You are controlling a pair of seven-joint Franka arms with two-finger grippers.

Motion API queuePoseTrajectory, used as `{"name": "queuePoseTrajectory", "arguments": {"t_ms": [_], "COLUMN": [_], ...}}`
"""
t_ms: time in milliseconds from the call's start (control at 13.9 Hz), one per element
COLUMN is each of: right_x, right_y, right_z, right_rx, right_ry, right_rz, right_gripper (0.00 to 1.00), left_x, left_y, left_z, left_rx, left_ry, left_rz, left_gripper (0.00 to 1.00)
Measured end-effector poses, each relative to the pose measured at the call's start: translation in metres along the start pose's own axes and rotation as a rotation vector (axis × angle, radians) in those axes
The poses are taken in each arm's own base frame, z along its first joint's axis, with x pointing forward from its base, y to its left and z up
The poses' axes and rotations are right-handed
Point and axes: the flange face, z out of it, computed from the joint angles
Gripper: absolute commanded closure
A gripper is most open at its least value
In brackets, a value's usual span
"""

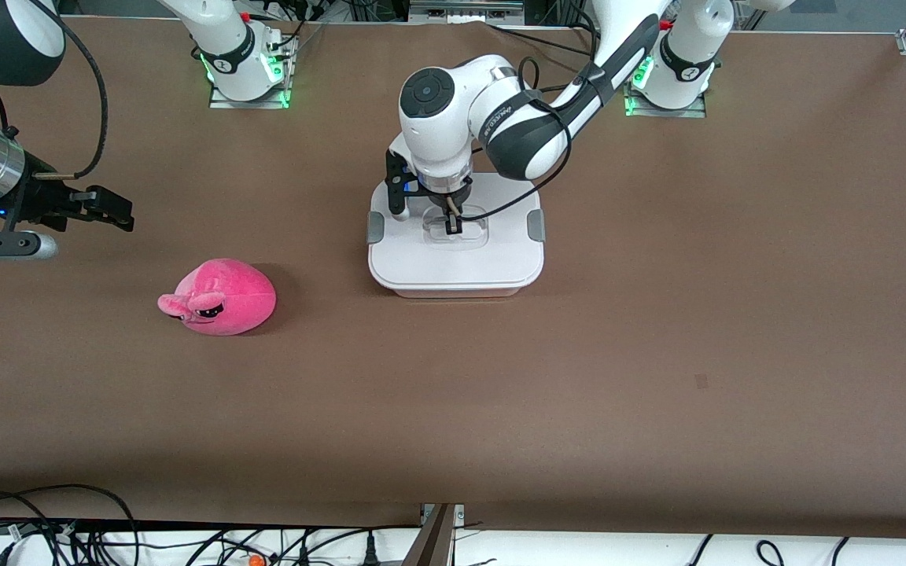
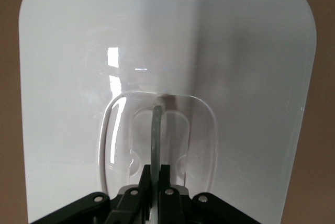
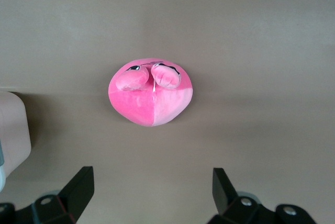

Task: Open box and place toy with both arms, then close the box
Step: 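Lift the lid aside with the left gripper while the right gripper grasps the toy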

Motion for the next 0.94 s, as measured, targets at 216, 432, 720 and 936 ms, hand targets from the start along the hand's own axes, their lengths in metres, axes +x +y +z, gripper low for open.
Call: {"name": "queuePoseTrajectory", "arguments": {"t_ms": [216, 432, 720, 936], "right_x": [0.03, 0.055, 0.043, 0.024], "right_y": [-0.005, -0.012, -0.014, -0.012], "right_z": [0.066, 0.124, 0.176, 0.224], "right_rx": [0.02, 0.058, 0.077, 0.074], "right_ry": [-0.073, -0.091, -0.067, 0.002], "right_rz": [-0.011, -0.037, -0.029, -0.021], "right_gripper": [0.0, 0.0, 0.0, 0.0], "left_x": [0.0, -0.001, -0.004, -0.012], "left_y": [-0.001, -0.002, -0.005, -0.013], "left_z": [-0.001, -0.006, -0.024, -0.041], "left_rx": [0.001, 0.007, 0.026, 0.04], "left_ry": [0.002, 0.007, 0.021, 0.028], "left_rz": [0.016, 0.019, 0.018, 0.014], "left_gripper": [1.0, 1.0, 1.0, 1.0]}}
